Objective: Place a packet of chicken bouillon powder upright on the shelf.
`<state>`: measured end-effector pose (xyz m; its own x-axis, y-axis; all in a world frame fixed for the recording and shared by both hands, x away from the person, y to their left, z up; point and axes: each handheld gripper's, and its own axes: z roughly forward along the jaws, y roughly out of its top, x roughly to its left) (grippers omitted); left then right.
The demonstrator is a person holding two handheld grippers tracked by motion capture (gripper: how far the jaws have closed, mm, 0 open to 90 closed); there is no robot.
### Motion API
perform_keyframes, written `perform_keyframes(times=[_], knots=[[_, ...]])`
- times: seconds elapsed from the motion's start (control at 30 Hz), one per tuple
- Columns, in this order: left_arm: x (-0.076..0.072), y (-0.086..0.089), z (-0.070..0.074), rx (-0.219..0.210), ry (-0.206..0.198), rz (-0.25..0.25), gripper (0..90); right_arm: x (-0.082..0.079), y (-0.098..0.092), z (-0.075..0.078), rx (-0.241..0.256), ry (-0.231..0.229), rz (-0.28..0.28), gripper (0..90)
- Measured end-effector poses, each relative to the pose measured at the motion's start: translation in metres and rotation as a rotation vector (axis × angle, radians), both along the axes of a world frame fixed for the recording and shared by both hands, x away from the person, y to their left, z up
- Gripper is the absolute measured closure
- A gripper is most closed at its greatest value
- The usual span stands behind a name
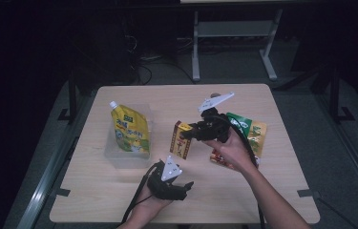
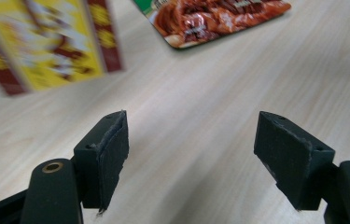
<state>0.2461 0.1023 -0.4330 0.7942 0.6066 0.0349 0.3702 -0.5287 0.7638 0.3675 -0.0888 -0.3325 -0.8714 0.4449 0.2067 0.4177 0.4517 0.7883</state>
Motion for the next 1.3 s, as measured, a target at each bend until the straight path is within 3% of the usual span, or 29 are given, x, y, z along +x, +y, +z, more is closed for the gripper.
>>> perform_keyframes(times=[0.3, 0.63, 0.97, 1.3], knots=[[-0.003, -0.001, -0.004, -0.006, 0.011, -0.019, 25.5, -0.001, 0.030, 0.022, -0.016, -0.093, 0.135, 67.1], [-0.003, -0.003, -0.008, -0.020, 0.031, -0.038, 25.4, 0.001, 0.073, 0.039, -0.027, -0.140, 0.254, 67.1], [-0.002, -0.002, -0.010, -0.026, 0.034, -0.045, 24.7, 0.006, 0.113, 0.038, -0.044, -0.158, 0.331, 67.1], [-0.003, 0.000, -0.009, -0.018, 0.042, -0.052, 24.6, 0.015, 0.139, 0.028, -0.076, -0.154, 0.362, 67.0]])
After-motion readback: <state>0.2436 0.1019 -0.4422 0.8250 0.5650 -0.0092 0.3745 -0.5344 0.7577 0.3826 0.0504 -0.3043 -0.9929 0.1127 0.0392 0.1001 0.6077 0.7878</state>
